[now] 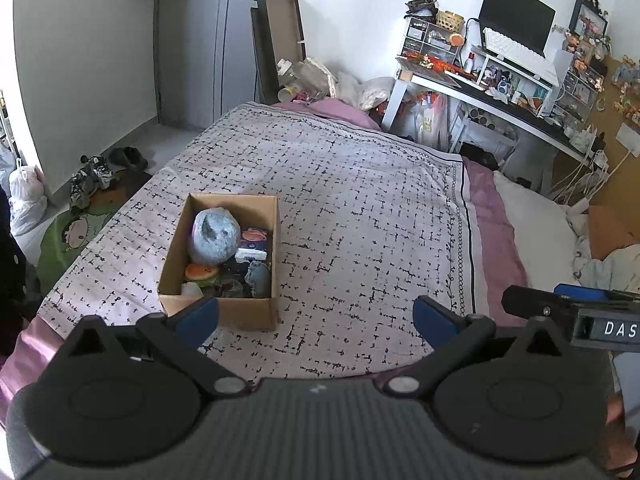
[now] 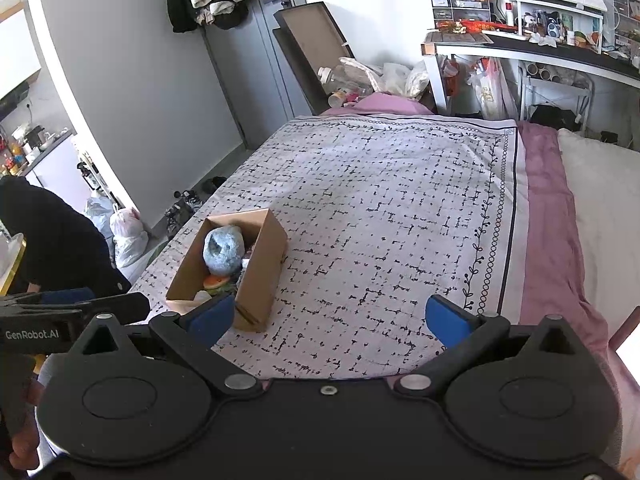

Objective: Organize soft objects

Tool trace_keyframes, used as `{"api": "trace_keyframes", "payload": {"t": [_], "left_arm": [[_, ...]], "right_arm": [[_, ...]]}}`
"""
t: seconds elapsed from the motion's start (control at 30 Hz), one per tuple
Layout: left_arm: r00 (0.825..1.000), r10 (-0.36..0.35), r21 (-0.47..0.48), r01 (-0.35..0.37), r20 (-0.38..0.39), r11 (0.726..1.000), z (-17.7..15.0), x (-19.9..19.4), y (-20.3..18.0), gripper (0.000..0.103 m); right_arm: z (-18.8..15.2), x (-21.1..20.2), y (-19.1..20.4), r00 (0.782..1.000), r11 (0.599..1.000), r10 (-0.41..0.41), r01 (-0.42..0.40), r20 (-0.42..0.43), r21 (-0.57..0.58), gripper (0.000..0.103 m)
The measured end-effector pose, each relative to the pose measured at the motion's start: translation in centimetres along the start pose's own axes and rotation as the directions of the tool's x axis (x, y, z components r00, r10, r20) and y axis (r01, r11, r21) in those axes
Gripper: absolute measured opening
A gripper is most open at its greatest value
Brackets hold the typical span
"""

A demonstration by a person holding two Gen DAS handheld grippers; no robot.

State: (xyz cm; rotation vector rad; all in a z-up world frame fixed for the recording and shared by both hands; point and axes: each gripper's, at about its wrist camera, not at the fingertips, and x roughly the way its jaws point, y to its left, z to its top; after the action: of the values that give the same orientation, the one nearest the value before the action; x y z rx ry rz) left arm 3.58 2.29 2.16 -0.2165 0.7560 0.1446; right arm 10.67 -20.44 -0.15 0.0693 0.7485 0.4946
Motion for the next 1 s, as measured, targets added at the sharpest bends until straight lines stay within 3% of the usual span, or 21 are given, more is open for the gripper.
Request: {"api": "trace_keyframes", "payload": {"t": [1.0], "left_arm": [[1.0,0.023,0.008,-0.023,-0.009,1.0,-0.6,-0.09,0.41,0.102]], "right_arm": [[-0.62,0.17,0.55,1.0,1.0,0.0,0.0,-0.012,-0.002,0.103]]}}
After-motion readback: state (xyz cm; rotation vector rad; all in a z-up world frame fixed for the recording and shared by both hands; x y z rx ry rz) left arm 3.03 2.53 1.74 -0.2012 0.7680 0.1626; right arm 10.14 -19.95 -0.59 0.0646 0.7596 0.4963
